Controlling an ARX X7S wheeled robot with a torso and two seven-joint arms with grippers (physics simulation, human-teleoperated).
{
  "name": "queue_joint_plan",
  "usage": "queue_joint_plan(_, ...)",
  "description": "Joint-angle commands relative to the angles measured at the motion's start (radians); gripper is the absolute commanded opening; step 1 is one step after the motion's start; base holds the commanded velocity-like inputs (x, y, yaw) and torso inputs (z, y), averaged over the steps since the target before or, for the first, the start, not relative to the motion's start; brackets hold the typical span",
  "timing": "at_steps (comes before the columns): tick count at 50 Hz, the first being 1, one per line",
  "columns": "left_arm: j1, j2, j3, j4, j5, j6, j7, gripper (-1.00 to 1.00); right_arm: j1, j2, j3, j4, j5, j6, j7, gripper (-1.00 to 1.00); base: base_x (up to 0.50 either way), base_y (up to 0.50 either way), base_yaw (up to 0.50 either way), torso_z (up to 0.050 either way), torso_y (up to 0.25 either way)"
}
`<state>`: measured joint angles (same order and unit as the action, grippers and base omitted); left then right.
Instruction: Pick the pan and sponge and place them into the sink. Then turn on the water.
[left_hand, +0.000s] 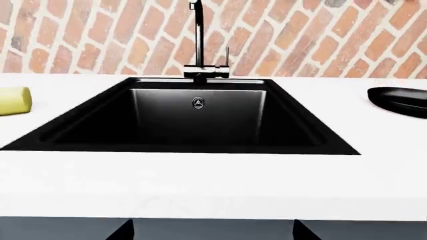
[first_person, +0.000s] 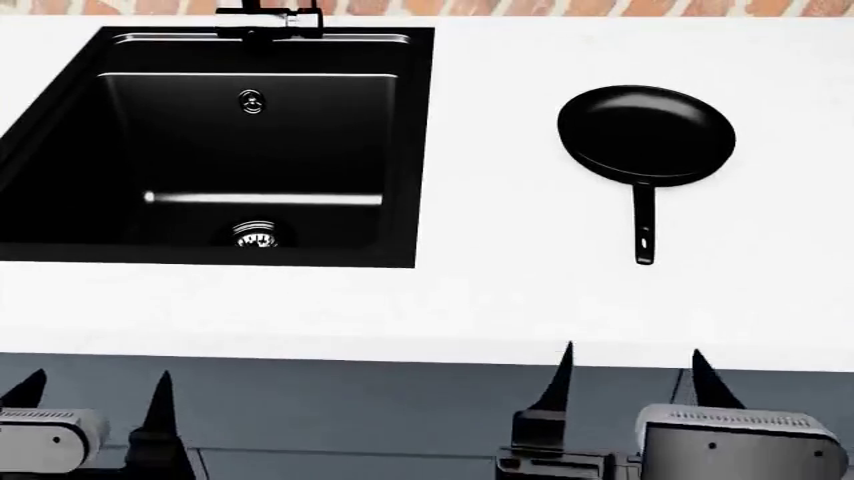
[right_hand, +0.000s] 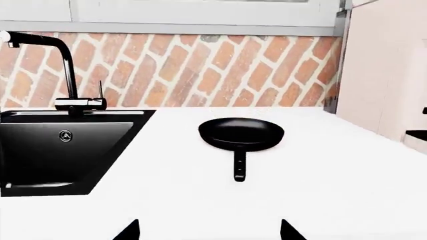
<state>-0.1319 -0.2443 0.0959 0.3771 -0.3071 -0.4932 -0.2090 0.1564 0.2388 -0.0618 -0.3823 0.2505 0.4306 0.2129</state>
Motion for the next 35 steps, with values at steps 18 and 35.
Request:
queue_joint_plan(18,-0.154,-0.107,-0.054,0.256,-0.141,-0.445,-0.058,1.0,0.129,0.148,0.14,-0.209,0.147,0.407,0.022,1.0,0.07,0.0,0.0,0.0,0.0)
queue_joint_plan(35,-0.14,-0.11,-0.055,0.254,-0.139,-0.427,-0.065,1.0,0.115,0.158,0.126,-0.192,0.135,0.402,0.028,1.0,0.33,0.0,0.0,0.0,0.0)
